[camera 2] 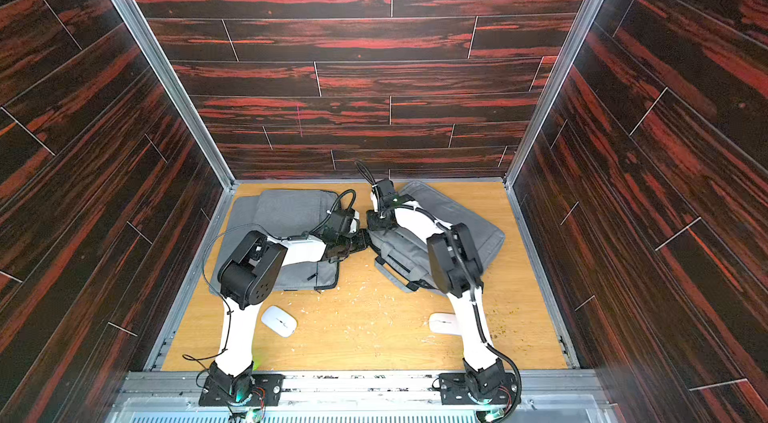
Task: Put the mouse into the laptop bag
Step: Zip the zipper on the zippered laptop bag.
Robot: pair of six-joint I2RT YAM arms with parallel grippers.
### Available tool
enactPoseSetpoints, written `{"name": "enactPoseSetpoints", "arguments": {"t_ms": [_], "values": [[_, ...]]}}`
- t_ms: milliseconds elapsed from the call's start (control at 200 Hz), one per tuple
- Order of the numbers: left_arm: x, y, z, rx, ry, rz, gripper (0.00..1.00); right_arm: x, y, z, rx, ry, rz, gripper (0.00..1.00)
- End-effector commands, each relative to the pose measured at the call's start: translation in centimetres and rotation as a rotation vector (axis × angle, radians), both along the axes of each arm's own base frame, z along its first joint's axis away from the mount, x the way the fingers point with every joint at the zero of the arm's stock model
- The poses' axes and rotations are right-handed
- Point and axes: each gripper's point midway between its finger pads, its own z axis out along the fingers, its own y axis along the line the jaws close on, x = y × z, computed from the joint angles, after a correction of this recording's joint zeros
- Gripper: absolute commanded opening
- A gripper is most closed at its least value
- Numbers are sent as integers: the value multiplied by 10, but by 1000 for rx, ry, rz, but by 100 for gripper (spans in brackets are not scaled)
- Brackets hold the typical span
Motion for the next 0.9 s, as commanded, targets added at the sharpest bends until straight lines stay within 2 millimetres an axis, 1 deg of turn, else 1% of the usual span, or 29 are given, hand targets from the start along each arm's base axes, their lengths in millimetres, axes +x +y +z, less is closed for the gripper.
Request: {"name": "enactPoseSetpoints", "arguments": {"t_ms": [0, 175, 235, 316, 491, 641, 681, 701, 721, 746, 767, 787, 852, 897], "values": [[-1, -1, 14, 1, 0, -2, 0, -26, -7, 27, -4, 23, 33, 41], [-2, 0, 19, -5, -3, 0, 0, -46, -18, 12, -113, 48, 44, 43], [-3, 0, 19, -8, -3, 2, 0, -49, -25, 8, -152, 50, 34, 45], [-3, 0, 19, -13, -2, 6, 0, -51, -29, 2, -175, 61, 29, 48], [-4, 1, 19, -22, 1, 10, 0, -56, -21, -18, -232, 93, 56, 50], [-3, -2, 21, -35, 3, 5, 0, -53, -15, -37, -283, 108, 50, 51], [-3, -3, 22, -43, 5, 3, 0, -50, -14, -42, -283, 111, 41, 47], [-4, -4, 22, -48, 7, 2, 0, -49, -13, -45, -281, 112, 36, 44], [-3, -4, 22, -52, 7, 4, 0, -48, -13, -47, -280, 116, 32, 36], [-3, -4, 23, -57, 5, 4, 0, -47, -12, -50, -277, 120, 25, 19], [-4, -5, 23, -60, 7, 4, 0, -45, -11, -53, -271, 125, 20, 8], [-3, -5, 23, -65, 8, 5, 0, -44, -11, -54, -262, 128, 13, 0], [-6, -6, 23, -78, 13, 3, 0, -41, -5, -58, -205, 151, 6, 0], [-8, -6, 21, -87, 21, 4, 0, -38, 0, -56, -148, 167, -2, 0]]}}
